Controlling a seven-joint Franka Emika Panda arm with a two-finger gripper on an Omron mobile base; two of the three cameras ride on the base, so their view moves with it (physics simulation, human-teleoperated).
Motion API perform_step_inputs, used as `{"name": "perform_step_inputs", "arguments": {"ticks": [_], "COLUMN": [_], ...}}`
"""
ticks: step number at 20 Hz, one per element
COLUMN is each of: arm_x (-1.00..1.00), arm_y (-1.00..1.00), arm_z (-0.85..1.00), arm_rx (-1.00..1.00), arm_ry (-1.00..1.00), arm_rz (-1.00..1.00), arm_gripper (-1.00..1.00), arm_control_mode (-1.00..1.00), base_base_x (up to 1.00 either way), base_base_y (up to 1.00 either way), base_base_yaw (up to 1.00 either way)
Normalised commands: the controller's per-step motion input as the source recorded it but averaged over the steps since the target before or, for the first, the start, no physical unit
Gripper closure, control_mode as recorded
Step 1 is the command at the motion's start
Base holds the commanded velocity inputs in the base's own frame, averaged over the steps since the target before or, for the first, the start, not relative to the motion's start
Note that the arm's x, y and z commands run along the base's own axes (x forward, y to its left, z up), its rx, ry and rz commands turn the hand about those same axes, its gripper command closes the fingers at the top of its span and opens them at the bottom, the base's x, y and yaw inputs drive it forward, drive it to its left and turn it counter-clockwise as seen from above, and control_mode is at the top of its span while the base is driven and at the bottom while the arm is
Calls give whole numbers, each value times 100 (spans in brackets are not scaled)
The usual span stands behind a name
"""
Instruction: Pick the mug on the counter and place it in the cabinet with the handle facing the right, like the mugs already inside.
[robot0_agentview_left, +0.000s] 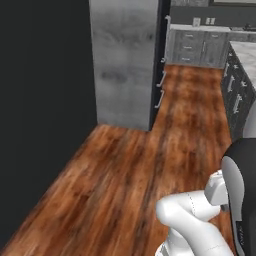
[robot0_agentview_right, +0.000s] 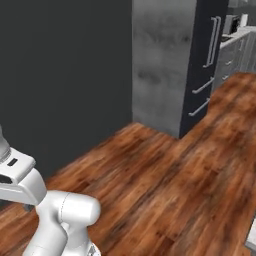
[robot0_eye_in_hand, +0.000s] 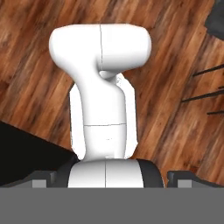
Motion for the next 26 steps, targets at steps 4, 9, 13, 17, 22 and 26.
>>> {"name": "perform_step_inputs", "arguments": {"ticks": [4,9,13,17,22,26], "arm_x": [0,0,0,0,0,0], "arm_y": [0,0,0,0,0,0], "arm_z": [0,0,0,0,0,0], "arm_rx": [0,0,0,0,0,0], "arm_ry": [0,0,0,0,0,0], "arm_rz": [0,0,0,0,0,0], "arm_gripper": [-100,-100,-100,-100,-100,-100], "arm_control_mode": [100,100,100,100,100,100], "base_base_x": [32,36,52,55,57,59], "base_base_y": [12,31,29,27,24,22], "base_base_yaw": [-36,-27,-27,-29,-27,-25]}}
